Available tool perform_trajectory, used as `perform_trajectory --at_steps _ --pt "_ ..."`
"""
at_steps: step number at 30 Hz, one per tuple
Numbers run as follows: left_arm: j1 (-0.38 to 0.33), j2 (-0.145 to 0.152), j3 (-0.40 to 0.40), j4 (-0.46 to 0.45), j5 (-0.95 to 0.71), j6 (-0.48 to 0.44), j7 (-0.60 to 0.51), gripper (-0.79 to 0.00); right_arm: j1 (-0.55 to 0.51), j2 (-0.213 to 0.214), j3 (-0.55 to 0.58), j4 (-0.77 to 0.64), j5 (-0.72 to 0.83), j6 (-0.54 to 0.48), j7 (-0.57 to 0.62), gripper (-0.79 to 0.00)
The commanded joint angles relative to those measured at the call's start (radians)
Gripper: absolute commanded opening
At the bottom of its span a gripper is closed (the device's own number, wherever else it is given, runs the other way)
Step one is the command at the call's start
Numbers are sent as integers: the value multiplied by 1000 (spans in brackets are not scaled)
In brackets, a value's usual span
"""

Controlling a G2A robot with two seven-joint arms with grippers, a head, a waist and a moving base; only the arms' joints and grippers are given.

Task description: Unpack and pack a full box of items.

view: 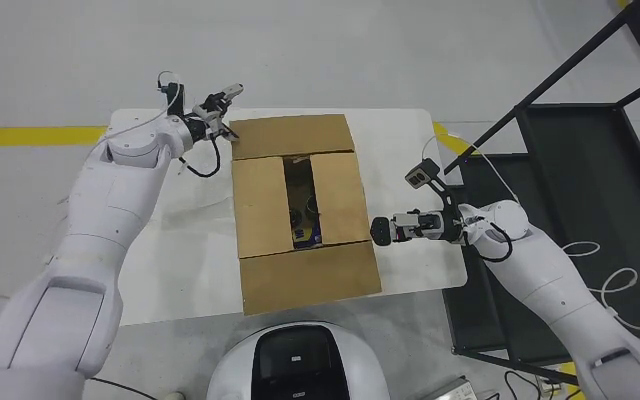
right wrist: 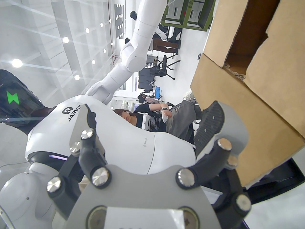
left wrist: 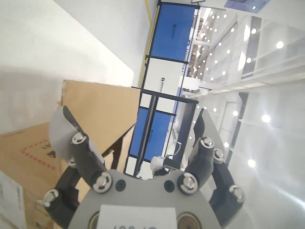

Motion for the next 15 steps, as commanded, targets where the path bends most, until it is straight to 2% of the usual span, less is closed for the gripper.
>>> perform_trajectory --at_steps 1,7,15 --pt "-14 -10 23 31 33 10 2 0 0 0 0 0 0 0 0 0" --pt "-51 -30 82 95 146 18 -30 0 0 0 0 0 0 0 0 0" --pt "-84 -38 119 157 251 -17 -99 0 0 0 0 0 0 0 0 0"
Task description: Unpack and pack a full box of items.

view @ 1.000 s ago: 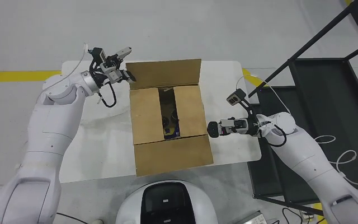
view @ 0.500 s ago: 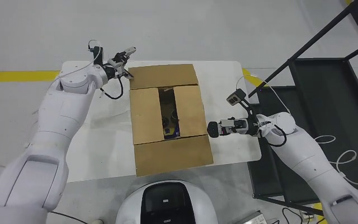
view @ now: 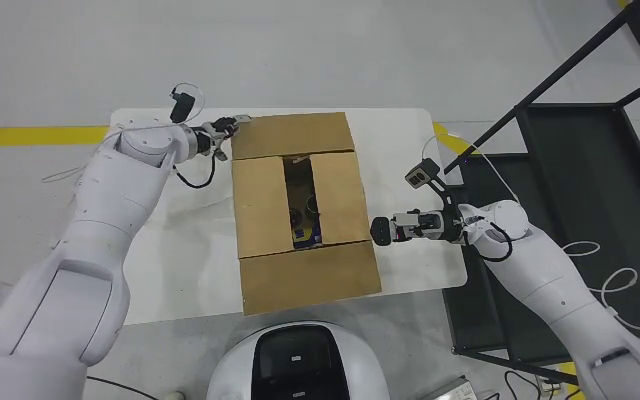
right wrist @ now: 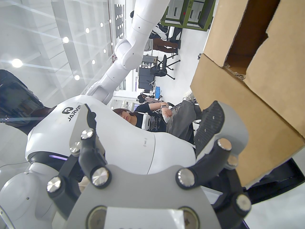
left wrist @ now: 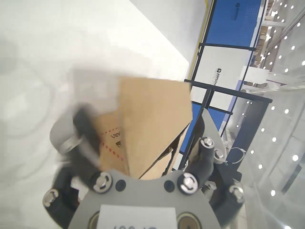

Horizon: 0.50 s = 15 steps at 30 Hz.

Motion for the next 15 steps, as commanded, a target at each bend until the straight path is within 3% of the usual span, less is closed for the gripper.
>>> perform_trajectory --at_steps 1,6,15 --pt "-7 0 -9 15 -8 -21 -6 0 0 0 0 0 0 0 0 0" --pt "-14 13 -103 47 -168 -117 -1 0 0 0 0 0 0 0 0 0" --pt "32 88 -257 30 -336 -253 -204 0 0 -8 -14 -62 -64 37 -57 0"
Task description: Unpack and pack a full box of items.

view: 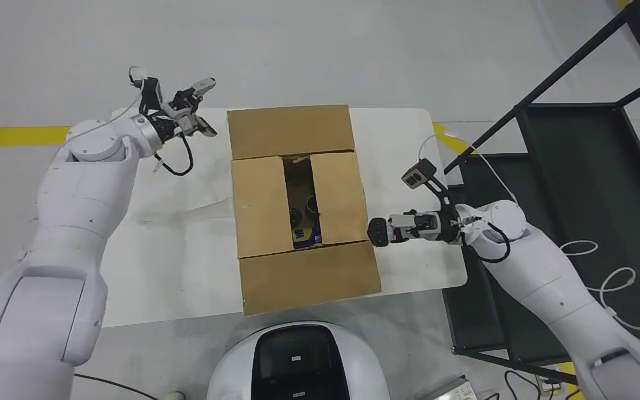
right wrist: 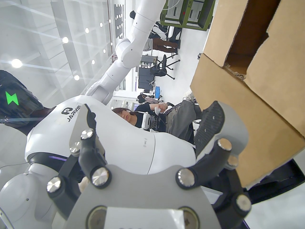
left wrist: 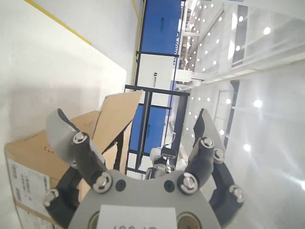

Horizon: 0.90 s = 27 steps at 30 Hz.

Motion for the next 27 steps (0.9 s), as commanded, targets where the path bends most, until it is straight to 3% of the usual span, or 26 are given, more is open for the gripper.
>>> perform_trajectory --at_steps 1,10,17,22,27 --pt "20 19 -28 -21 -18 -17 -52 0 5 -5 -10 -27 -29 23 -23 0" --pt "168 108 -155 -232 -61 -88 -299 0 126 -55 -113 -98 -268 177 -219 0" --pt "295 163 -239 -417 -59 -69 -448 0 191 -103 -216 -110 -465 284 -416 0" --pt "357 185 -281 -500 -80 -57 -503 0 207 -127 -259 -95 -502 326 -464 0" --pt "360 186 -285 -502 -89 -53 -503 0 207 -127 -259 -95 -502 326 -464 0"
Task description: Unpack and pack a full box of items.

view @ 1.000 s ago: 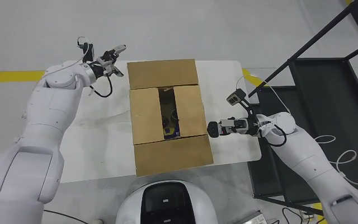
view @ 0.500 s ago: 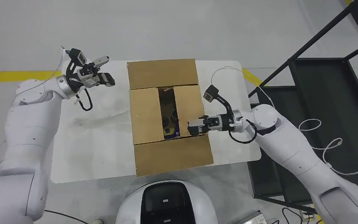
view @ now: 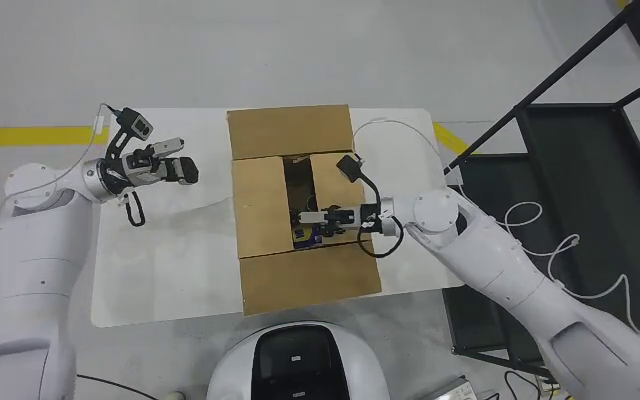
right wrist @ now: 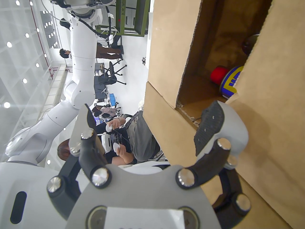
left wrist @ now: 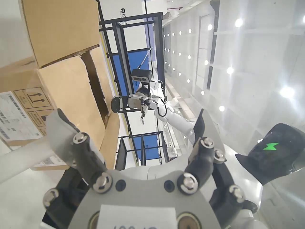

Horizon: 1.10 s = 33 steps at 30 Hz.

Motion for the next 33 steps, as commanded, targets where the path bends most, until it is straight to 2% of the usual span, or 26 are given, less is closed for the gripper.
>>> perform_trajectory --at_steps 1,9,11,14,16,20,27,33 --pt "0 0 0 0 1 0 0 0 0 0 0 0 0 0 0 0" --pt "13 0 8 -14 21 1 27 0 0 0 0 0 0 0 0 0" --pt "36 1 21 -65 55 -7 56 0 -14 -2 1 -6 3 8 -20 0" --pt "65 5 24 -129 52 -54 15 0 -13 -14 -5 -16 45 29 -21 0" --pt "79 11 30 -182 89 -79 40 0 3 -25 -18 -8 42 55 -30 0" --pt "104 24 36 -231 126 -111 71 0 32 -49 -44 10 21 102 -74 0" --pt "89 35 50 -209 77 -112 72 0 80 -97 -114 52 -27 160 -112 0" --pt "71 38 64 -178 19 -118 78 0 108 -136 -155 97 -18 142 -88 0"
